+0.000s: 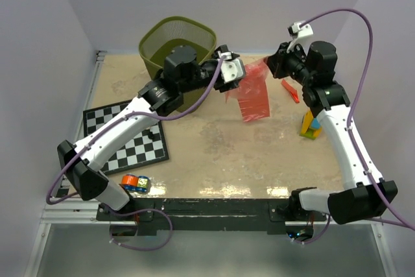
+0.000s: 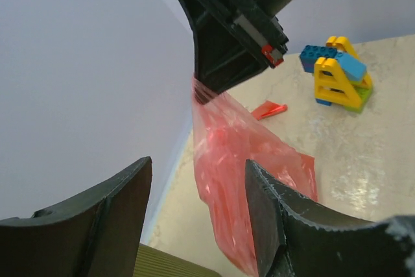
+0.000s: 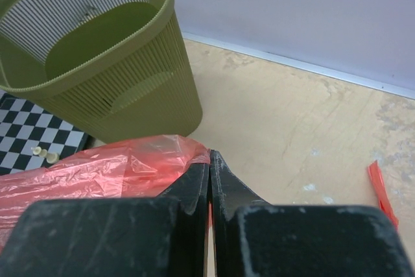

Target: Put the trash bags into the trash bin

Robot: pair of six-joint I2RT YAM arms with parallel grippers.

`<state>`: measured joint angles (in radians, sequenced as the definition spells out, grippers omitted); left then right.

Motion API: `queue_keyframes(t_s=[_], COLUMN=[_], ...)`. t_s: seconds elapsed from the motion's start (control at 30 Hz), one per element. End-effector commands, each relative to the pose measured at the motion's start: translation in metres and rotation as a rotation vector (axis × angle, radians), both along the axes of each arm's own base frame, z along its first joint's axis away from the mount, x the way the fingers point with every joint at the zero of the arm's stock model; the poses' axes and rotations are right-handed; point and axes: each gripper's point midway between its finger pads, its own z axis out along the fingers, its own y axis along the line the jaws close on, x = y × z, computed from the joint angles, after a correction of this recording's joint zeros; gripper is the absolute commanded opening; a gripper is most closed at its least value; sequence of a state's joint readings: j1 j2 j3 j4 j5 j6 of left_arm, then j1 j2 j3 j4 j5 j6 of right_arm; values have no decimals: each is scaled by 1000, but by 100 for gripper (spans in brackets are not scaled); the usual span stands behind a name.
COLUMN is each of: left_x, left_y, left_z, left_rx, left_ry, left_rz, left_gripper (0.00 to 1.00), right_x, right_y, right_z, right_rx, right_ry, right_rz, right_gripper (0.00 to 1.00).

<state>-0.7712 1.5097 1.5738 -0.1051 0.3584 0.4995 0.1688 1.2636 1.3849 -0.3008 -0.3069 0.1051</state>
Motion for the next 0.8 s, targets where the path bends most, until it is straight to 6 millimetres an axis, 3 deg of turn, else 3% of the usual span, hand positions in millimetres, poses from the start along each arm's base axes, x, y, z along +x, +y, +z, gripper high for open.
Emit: queue_keyframes(t_s=[0.0, 0.13, 0.23, 0.3, 0.47, 0.67, 0.77], left_x=[13, 14, -1, -4, 1, 12, 17], left_y=[-8, 19, 30, 22, -18, -57, -64], left_z=[2, -4, 18, 34, 31, -7, -21], left_rx=[115, 116, 51, 35, 114, 163, 177], left_ry=[-85, -20, -153, -204, -129, -21, -26], left_rz=[67, 182, 157, 127, 41, 51, 82], left_gripper=[64, 62, 64, 65, 64, 64, 64], right_x=[10, 18, 20, 23, 24, 19, 14], right_y=[-8, -13, -11, -8, 4, 10, 10], right_z=[20, 37, 46, 44, 37, 42, 42], right_rx=[57, 46, 47, 37, 34, 74, 91], right_ry=[-20, -67, -83, -82, -67, -68, -63], right_rz=[-90, -111, -110, -109, -93, -97, -93], right_gripper=[0, 0, 0, 0, 0, 0, 0])
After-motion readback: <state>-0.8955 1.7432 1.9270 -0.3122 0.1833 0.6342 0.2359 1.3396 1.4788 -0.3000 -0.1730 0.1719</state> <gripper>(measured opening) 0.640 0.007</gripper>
